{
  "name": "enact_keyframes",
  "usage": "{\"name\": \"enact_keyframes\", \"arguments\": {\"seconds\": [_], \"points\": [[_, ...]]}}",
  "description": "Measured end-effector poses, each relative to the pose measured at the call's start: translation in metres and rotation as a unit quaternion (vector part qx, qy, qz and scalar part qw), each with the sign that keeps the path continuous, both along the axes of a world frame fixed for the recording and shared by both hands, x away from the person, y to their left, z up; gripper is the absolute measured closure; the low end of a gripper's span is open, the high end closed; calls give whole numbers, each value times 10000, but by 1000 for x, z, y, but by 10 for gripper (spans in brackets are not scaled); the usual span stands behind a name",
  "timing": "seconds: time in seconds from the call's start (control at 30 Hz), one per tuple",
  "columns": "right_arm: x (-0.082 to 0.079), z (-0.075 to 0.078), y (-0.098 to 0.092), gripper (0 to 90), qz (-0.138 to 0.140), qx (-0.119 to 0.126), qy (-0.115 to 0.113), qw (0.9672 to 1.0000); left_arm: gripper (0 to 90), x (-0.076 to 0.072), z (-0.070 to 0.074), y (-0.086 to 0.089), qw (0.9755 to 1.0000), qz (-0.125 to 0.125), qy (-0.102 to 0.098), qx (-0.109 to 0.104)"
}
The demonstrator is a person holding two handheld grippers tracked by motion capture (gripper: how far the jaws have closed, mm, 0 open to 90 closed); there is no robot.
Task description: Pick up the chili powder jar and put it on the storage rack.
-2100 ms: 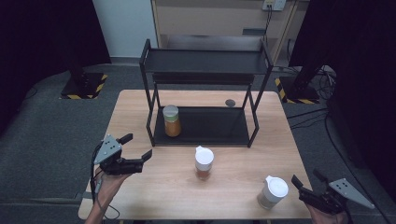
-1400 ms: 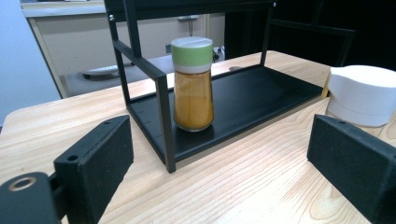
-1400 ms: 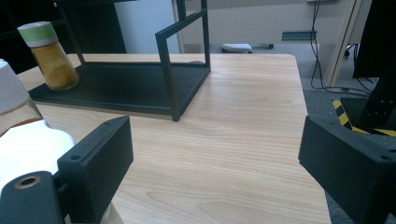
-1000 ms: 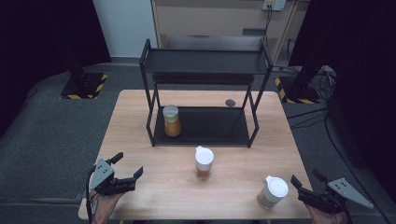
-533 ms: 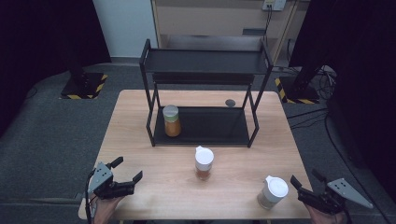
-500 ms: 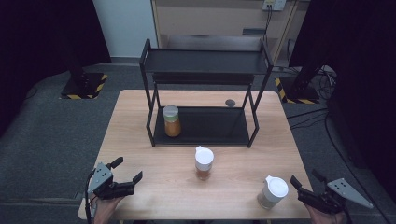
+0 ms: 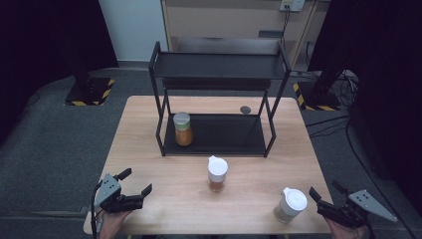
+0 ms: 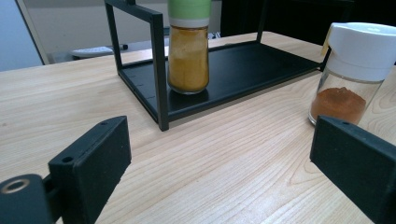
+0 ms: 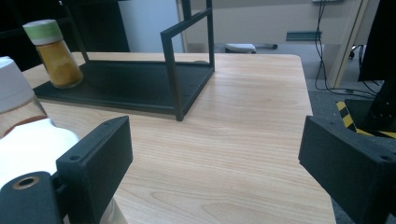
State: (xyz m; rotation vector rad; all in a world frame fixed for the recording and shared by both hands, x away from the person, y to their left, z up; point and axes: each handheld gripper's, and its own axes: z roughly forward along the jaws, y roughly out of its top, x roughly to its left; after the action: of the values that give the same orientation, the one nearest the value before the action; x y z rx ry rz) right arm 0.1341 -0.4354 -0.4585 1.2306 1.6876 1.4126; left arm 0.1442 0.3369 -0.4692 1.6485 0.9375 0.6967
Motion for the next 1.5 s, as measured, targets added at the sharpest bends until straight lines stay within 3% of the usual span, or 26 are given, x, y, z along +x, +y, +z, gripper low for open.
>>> {"name": "enact_keyframes", "arguments": {"seconds": [0.23,0.53,0.9,1.2,1.27,1.5], "points": [[0,3,1,85,30,18,-86,10000,46,1,0,0,10000,-13,46,-2],[5,20,0,82,255,-20,-111,9996,40,1,1,0,10000,16,66,1],[7,55,8,82,548,-33,-238,9982,31,2,1,-1,9999,31,106,7],[13,86,28,82,860,-107,-143,9961,26,2,1,0,9999,15,133,1],[15,89,31,83,990,-27,-148,9950,26,2,1,0,9999,11,139,-1],[25,107,56,83,1365,-152,-87,9905,26,4,2,-1,9998,-41,174,38]]}}
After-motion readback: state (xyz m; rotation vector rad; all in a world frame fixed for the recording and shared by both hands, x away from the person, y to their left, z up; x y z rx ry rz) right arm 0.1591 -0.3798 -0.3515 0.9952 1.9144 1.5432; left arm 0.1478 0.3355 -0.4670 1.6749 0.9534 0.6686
